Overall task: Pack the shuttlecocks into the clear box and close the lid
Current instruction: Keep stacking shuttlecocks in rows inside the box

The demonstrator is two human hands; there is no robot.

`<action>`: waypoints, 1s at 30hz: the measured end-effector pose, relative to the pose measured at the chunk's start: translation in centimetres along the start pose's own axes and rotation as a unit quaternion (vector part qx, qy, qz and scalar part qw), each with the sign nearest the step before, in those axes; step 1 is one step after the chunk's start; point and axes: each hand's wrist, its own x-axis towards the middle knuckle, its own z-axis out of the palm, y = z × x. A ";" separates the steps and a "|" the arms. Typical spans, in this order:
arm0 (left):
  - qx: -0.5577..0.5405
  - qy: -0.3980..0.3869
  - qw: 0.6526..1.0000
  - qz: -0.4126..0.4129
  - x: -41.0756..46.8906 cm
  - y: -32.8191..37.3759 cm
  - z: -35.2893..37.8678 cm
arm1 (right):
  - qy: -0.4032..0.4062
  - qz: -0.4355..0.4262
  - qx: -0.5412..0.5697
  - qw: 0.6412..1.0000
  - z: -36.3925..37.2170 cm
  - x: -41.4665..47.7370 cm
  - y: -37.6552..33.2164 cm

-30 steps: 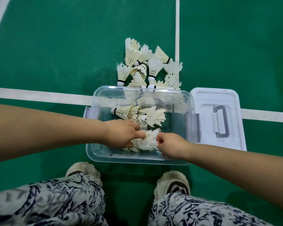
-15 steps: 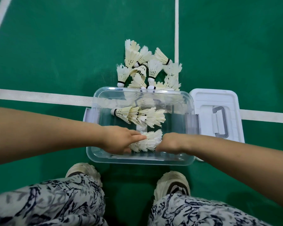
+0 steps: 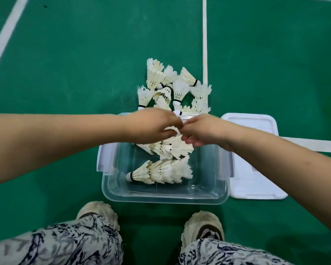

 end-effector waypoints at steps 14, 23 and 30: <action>-0.015 0.071 0.989 -0.129 3.5 -6.1 -1.9 | 0.241 -0.071 -0.211 0.945 -7.1 9.6 0.4; -0.020 0.033 0.988 -0.152 4.2 -7.1 -0.8 | 0.203 0.001 -0.235 0.951 -7.3 12.4 3.0; -0.024 0.030 0.988 -0.149 4.2 -7.1 -0.4 | 0.164 -0.044 -0.284 0.944 -7.0 13.3 3.0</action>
